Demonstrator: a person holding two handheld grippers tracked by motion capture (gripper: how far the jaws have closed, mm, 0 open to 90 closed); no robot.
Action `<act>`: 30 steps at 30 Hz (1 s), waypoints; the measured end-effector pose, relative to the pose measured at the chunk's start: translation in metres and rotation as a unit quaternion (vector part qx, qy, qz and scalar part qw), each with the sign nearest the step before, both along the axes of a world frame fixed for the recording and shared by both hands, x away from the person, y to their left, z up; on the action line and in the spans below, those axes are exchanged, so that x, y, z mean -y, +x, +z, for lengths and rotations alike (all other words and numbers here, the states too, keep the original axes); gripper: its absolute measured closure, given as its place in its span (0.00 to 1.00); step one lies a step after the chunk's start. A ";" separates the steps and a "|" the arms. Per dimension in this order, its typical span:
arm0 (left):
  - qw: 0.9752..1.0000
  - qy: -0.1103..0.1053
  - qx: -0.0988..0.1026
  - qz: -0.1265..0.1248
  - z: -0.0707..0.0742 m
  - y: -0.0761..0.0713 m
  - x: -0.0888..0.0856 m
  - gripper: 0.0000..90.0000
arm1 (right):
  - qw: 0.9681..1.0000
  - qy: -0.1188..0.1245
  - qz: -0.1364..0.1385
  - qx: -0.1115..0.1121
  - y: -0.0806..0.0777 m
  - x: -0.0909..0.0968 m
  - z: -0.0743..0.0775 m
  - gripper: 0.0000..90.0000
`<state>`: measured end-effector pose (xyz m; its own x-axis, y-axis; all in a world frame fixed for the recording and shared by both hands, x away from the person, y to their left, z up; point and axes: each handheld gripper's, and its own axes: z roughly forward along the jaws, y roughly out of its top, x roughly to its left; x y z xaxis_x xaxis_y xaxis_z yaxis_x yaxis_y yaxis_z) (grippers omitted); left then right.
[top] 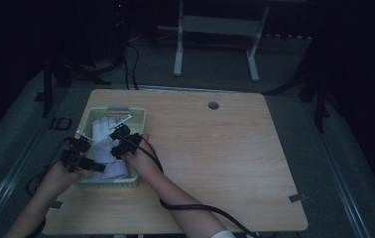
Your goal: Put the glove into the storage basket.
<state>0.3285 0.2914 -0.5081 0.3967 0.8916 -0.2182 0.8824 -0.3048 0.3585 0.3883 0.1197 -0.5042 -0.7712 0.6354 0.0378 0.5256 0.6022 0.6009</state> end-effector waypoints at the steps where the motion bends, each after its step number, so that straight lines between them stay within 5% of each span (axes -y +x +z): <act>1: 1.000 0.006 0.008 0.006 0.002 -0.002 0.000 0.48 | 1.000 0.002 0.001 0.007 0.000 0.001 0.002 0.53; 6: 0.998 0.006 0.049 0.028 0.016 -0.013 0.000 0.33 | 1.000 0.022 0.009 -0.001 0.000 0.008 0.012 0.41; 11: 0.993 -0.039 0.097 0.059 0.029 -0.025 0.001 0.23 | 0.999 0.040 0.014 -0.012 0.000 0.016 0.018 0.27; 17: 0.991 -0.051 0.116 0.042 0.033 -0.031 0.012 0.15 | 0.997 0.061 0.041 -0.011 -0.003 0.029 0.026 0.19; 20: 0.987 -0.060 0.141 0.053 0.033 -0.032 0.016 0.01 | 0.997 0.066 0.037 -0.011 -0.002 0.039 0.029 0.19; 24: 0.981 -0.045 0.178 0.058 0.035 -0.038 0.022 0.01 | 0.997 0.068 0.039 -0.002 -0.001 0.052 0.033 0.19; 30: 0.978 -0.061 0.189 0.057 0.037 -0.042 0.034 0.01 | 0.997 0.072 0.042 0.005 0.000 0.073 0.037 0.17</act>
